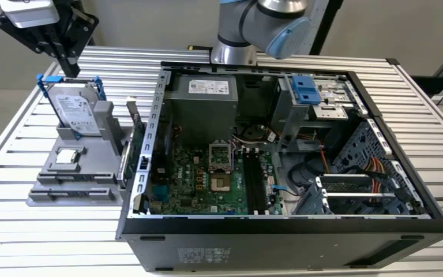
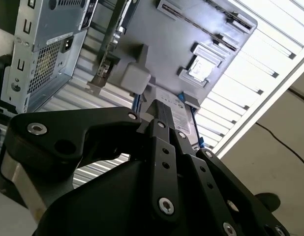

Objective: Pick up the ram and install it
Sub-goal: 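Reach for the ram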

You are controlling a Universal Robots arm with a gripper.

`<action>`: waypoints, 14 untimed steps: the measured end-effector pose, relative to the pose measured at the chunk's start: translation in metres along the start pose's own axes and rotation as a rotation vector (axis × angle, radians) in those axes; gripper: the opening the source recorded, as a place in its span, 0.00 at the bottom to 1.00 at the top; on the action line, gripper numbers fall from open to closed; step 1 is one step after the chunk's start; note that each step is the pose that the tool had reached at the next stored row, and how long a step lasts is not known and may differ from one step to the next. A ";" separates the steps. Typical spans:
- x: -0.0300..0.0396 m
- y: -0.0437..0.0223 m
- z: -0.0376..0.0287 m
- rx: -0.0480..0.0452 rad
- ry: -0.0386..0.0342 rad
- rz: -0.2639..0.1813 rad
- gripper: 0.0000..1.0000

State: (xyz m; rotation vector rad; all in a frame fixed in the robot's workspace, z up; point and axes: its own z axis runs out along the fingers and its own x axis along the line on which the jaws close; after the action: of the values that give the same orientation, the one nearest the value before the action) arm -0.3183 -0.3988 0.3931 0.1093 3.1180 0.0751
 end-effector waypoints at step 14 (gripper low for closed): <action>0.0128 -0.0009 -0.0003 0.0001 0.0001 0.000 0.00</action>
State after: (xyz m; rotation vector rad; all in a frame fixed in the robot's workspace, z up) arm -0.3312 -0.3988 0.3932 0.1086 3.1182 0.0749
